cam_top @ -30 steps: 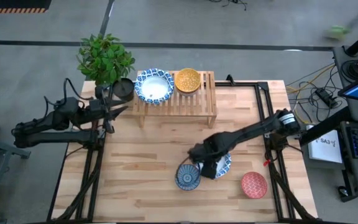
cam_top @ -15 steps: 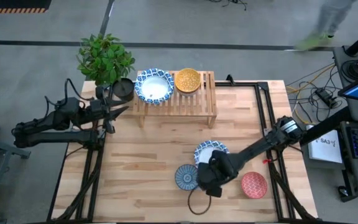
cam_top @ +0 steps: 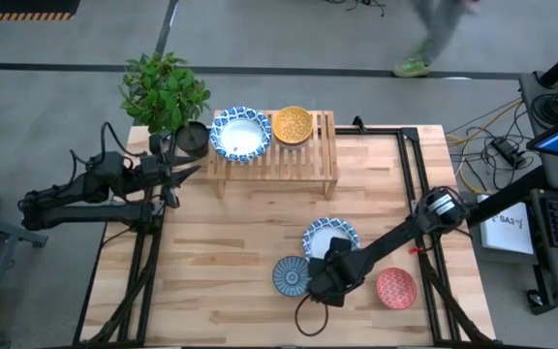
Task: Place and stack bowls onto a shelf
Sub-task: Stack the white blue patterned bowl on top of the white blue patterned bowl on the shelf
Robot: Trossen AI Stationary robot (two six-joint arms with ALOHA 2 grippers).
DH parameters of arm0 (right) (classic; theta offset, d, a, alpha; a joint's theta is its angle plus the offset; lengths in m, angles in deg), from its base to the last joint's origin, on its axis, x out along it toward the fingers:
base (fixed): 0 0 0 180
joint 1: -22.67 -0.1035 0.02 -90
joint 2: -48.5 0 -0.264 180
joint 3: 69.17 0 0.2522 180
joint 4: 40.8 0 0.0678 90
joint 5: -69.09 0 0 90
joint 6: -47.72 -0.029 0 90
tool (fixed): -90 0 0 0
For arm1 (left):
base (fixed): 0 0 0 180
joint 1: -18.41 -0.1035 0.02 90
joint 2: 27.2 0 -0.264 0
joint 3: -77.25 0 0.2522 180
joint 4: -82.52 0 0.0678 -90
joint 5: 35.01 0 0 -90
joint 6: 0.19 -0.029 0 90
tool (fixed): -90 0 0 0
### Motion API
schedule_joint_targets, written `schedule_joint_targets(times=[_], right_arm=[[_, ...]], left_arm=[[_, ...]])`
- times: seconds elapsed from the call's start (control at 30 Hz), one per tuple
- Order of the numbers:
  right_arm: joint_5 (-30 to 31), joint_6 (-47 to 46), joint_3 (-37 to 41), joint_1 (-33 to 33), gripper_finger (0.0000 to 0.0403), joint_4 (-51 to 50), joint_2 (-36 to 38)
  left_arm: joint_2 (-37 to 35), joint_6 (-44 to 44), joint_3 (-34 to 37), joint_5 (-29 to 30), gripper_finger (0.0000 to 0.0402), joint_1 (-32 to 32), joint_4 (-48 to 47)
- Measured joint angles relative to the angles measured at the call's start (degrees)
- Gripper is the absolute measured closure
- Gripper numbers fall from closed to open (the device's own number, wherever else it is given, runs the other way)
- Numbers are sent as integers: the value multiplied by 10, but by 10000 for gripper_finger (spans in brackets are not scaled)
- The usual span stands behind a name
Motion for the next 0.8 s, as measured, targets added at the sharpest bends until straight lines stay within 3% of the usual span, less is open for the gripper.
schedule_joint_targets(times=[0.17,0.37,0.53,0.8], right_arm=[[0,-14,18,0,285,4,4],[-4,-7,12,0,378,2,7],[-16,-8,-18,6,389,-18,25],[-15,2,-127,45,390,-142,64]], left_arm=[[1,0,0,0,332,0,0],[4,0,0,0,332,0,0],[6,0,0,0,332,0,1],[7,-5,0,0,332,0,2]])
